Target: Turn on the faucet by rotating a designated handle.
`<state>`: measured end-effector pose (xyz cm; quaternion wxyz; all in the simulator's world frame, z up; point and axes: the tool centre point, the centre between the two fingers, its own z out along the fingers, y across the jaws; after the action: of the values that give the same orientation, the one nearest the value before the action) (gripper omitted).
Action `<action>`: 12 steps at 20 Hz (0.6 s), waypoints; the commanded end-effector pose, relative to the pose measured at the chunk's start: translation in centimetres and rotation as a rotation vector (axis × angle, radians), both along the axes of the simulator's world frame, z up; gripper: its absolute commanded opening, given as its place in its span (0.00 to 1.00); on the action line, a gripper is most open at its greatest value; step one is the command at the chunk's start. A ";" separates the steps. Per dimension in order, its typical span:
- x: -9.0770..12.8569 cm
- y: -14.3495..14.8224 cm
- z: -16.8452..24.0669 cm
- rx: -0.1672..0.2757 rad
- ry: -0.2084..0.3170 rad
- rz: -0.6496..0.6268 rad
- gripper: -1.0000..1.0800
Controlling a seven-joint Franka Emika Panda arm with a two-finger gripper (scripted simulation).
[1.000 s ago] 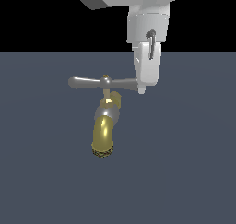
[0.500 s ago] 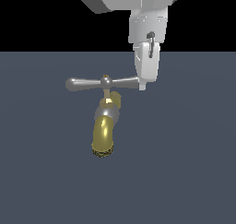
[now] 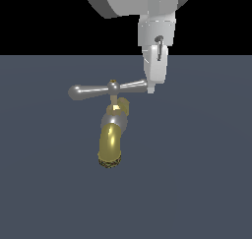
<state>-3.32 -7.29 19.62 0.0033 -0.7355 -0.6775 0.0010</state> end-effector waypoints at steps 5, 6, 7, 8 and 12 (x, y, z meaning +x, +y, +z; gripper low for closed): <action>1.9 -0.4 0.0 -0.004 -0.006 -0.002 0.00; 1.4 -0.4 0.0 -0.001 -0.002 -0.002 0.00; 1.7 -0.2 0.0 -0.001 -0.002 -0.002 0.00; 2.1 0.0 0.0 -0.001 -0.002 -0.002 0.00; 3.4 0.8 0.0 -0.001 -0.003 -0.002 0.00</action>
<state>-0.78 -7.86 19.61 0.0028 -0.7427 -0.6696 0.0024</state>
